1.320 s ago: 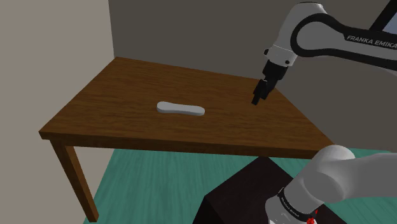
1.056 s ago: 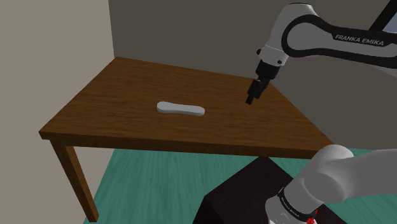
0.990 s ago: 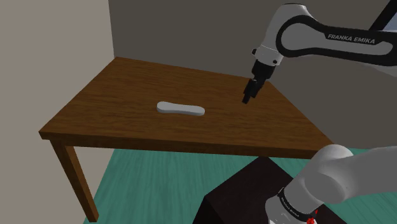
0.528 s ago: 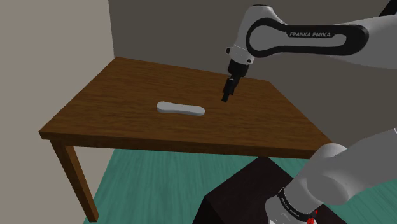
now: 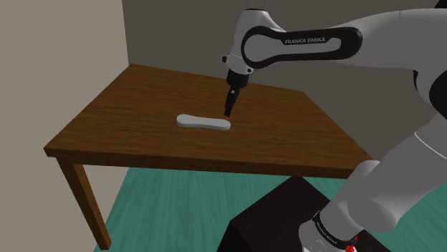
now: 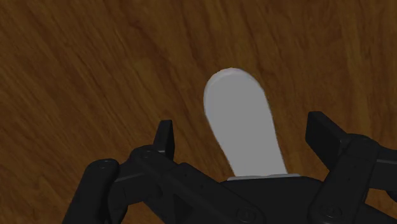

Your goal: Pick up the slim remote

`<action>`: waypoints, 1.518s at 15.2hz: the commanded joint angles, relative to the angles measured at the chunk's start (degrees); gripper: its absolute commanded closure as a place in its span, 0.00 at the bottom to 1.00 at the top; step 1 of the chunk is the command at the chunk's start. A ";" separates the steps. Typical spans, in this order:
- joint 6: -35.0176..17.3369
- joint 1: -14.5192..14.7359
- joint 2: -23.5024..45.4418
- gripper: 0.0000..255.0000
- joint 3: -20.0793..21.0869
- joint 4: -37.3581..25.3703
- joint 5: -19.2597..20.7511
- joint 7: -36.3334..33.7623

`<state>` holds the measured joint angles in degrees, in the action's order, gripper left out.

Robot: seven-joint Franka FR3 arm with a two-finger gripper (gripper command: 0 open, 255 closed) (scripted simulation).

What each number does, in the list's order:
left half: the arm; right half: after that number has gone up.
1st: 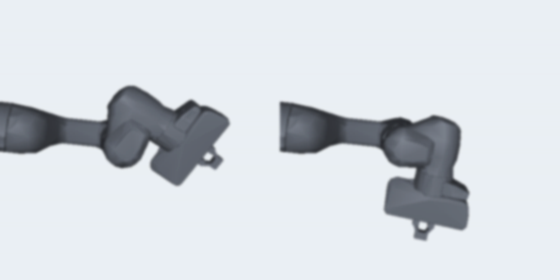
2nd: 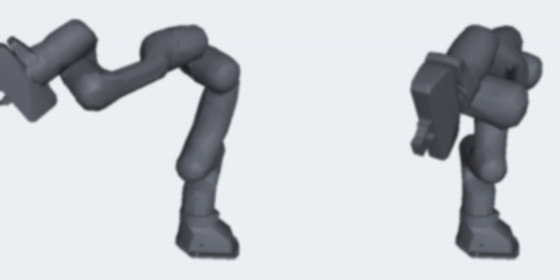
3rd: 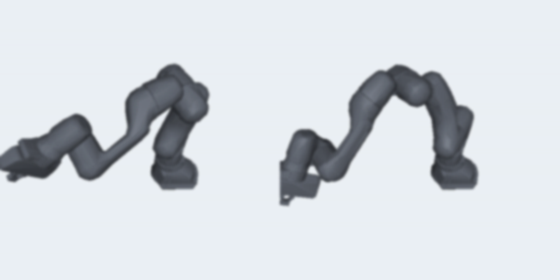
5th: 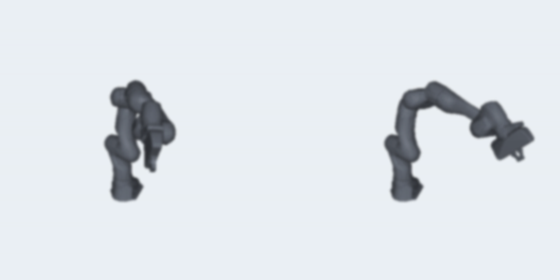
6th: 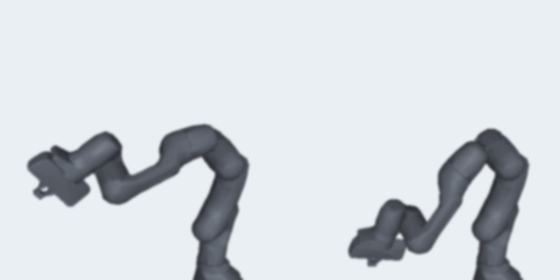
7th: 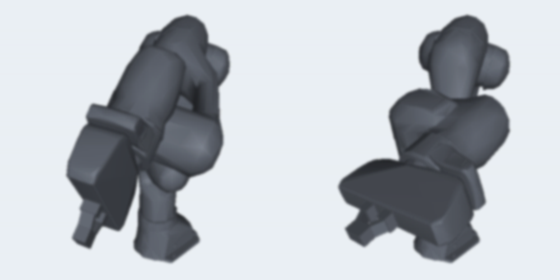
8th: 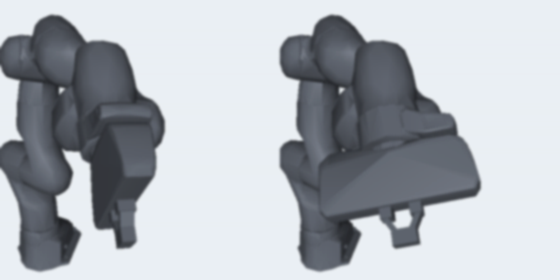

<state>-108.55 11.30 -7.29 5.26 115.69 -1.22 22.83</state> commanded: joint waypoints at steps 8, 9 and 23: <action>-3.78 2.96 11.31 0.00 2.97 -7.45 1.93 3.63; -4.52 2.96 11.49 0.00 2.97 -6.89 1.96 3.61; -7.15 3.00 12.12 1.00 2.99 -4.89 2.08 3.49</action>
<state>-115.70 14.29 4.83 8.24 110.79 0.87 26.33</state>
